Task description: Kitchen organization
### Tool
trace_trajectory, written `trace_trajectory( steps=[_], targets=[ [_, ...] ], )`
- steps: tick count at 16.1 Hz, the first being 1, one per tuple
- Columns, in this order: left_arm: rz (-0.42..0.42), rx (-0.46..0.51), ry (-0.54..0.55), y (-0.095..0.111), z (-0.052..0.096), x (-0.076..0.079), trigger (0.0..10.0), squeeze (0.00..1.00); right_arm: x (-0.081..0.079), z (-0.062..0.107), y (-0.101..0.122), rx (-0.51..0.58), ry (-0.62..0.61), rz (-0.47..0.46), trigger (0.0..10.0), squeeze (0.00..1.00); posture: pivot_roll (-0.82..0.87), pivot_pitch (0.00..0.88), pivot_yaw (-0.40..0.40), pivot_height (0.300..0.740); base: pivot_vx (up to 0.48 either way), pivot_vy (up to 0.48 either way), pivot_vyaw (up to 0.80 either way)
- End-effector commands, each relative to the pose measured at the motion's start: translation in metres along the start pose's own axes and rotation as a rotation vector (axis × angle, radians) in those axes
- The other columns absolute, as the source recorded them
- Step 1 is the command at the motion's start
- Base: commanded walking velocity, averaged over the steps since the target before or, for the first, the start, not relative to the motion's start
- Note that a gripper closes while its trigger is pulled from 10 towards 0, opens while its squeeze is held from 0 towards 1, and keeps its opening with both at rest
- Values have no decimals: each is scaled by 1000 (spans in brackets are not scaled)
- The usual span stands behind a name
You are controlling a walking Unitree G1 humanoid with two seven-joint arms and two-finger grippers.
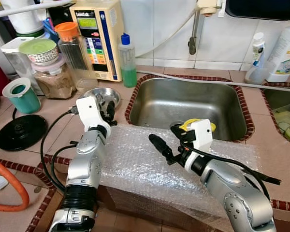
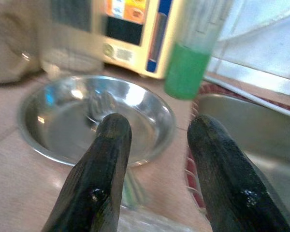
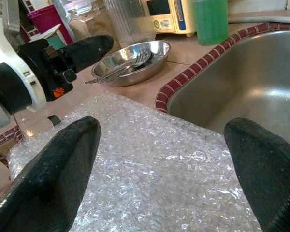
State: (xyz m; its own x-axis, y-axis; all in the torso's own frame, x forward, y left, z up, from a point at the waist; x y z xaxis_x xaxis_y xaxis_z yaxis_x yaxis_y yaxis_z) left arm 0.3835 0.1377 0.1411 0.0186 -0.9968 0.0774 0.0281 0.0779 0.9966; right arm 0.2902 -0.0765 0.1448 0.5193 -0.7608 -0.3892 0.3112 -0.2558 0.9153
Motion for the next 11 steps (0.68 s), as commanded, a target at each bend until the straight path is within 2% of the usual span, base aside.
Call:
trace_trajectory(
  steps=[1, 3, 5, 8, 10, 11],
  targets=[
    [-31, 32, 22, 8, -2, -5, 10000, 1000, -3, 1, 4, 11, 11, 9, 10000, 0, -85, 0, 92, 740, 0, 0, 0],
    [-36, 24, 65, 5, -3, -16, 10000, 1000, -4, 1, 4, 14, 9, 8, 10000, 0, -92, 0, 105, 740, 0, 0, 0],
    [-3, -21, 140, -4, -3, -34, 10000, 1000, -5, 2, 4, 17, 6, 4, 10000, 0, -95, 0, 110, 740, 0, 0, 0],
    [42, -68, 185, -14, -3, -47, 10000, 1000, -7, 4, 0, 4, 11, 8, 10000, 0, -101, 0, 112, 740, 0, 0, 0],
    [60, -83, 192, -18, -4, -49, 10000, 1000, -7, 4, 0, 5, 10, 11, 10000, 0, -102, 0, 115, 740, 0, 0, 0],
    [72, -89, 172, -18, -5, -45, 10000, 1000, -7, 4, 0, 4, 8, 13, 10000, 0, -104, 0, 117, 740, 0, 0, 0]
  ],
)
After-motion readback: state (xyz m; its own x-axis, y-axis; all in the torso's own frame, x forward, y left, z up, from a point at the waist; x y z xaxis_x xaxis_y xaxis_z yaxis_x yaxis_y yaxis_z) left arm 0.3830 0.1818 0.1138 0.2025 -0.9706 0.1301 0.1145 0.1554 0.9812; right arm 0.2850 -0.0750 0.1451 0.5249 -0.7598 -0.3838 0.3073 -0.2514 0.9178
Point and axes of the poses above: a point about 5 cm out from each wrist's last joint towards the gripper, its own z axis pointing back from the gripper into the wrist, its own y axis along the axis of the wrist's last joint, x = y × z, the point moved 4 cm from there along -z, pointing out of the wrist towards the gripper, and after that the axes turned 9 degrees about -z, right-handed, at the moved point
